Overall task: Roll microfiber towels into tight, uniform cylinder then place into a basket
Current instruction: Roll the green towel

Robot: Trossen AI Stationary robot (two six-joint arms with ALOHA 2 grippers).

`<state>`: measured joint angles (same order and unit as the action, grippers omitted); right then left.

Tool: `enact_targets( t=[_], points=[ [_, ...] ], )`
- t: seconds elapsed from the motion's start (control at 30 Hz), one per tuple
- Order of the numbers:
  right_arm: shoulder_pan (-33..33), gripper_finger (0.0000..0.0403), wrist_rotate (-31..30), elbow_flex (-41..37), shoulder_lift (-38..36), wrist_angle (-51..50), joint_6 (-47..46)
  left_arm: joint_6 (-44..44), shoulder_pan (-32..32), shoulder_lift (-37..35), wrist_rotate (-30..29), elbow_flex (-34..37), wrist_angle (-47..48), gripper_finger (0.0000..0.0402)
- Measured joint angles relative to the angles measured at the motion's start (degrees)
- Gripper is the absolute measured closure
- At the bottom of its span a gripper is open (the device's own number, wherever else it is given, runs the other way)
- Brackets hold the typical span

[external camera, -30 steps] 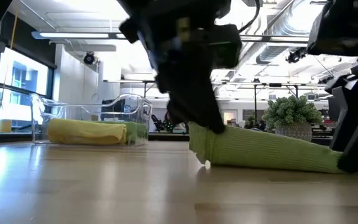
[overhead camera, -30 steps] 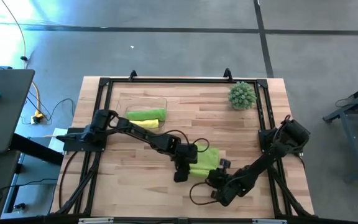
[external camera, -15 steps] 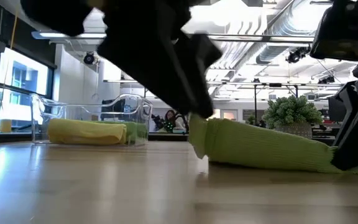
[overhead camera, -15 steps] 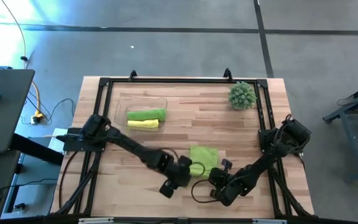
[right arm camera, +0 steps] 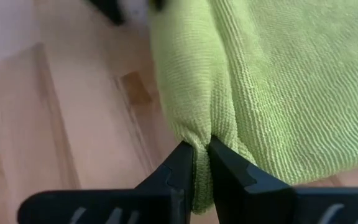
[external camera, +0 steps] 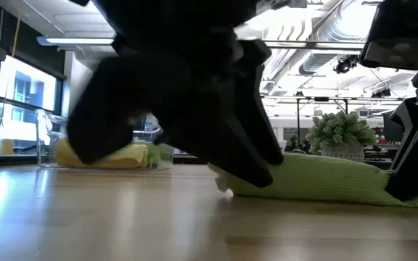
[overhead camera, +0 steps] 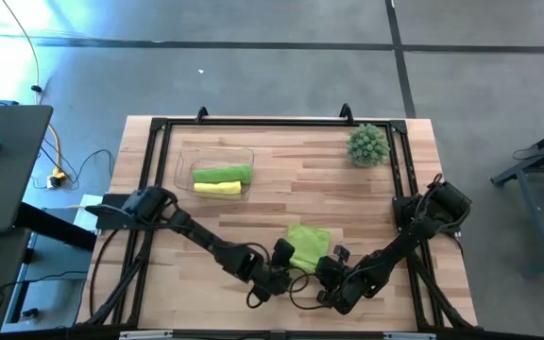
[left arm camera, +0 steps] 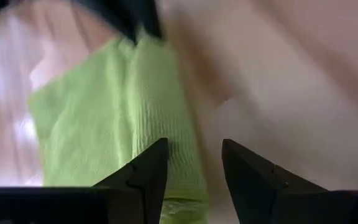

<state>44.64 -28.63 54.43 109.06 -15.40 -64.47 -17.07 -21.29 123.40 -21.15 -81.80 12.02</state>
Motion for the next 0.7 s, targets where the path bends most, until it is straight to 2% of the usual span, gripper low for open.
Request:
enact_targets(
  t=[0.1, 0.3, 0.43, 0.53, 0.7],
  points=[
    [0.0, 0.0371, 0.2, 0.0, 0.01, 0.35, 0.01, 0.38, 1.17, 0.61, -2.3, 0.0, 0.2, 0.0259],
    [0.0, 0.0371, 0.2, 0.0, 0.01, 0.35, 0.16, 0.46, 3.84, 0.61, -2.26, 0.0, 0.05, 0.0259],
    [-0.02, 0.0358, 0.46, -0.02, -0.38, 0.18, 0.45, 4.33, 6.16, 1.52, 5.81, -0.2, 1.46, 0.0259],
    [-0.04, 0.0329, 1.3, -0.09, -1.94, -0.23, 3.89, 8.47, 7.46, 1.75, 11.74, -0.35, 2.47, 0.0259],
    [0.0, 0.0275, 5.32, -0.39, -7.31, -4.02, 12.43, 17.98, 9.13, 2.29, 17.88, -0.39, 2.16, 0.0259]
  ],
)
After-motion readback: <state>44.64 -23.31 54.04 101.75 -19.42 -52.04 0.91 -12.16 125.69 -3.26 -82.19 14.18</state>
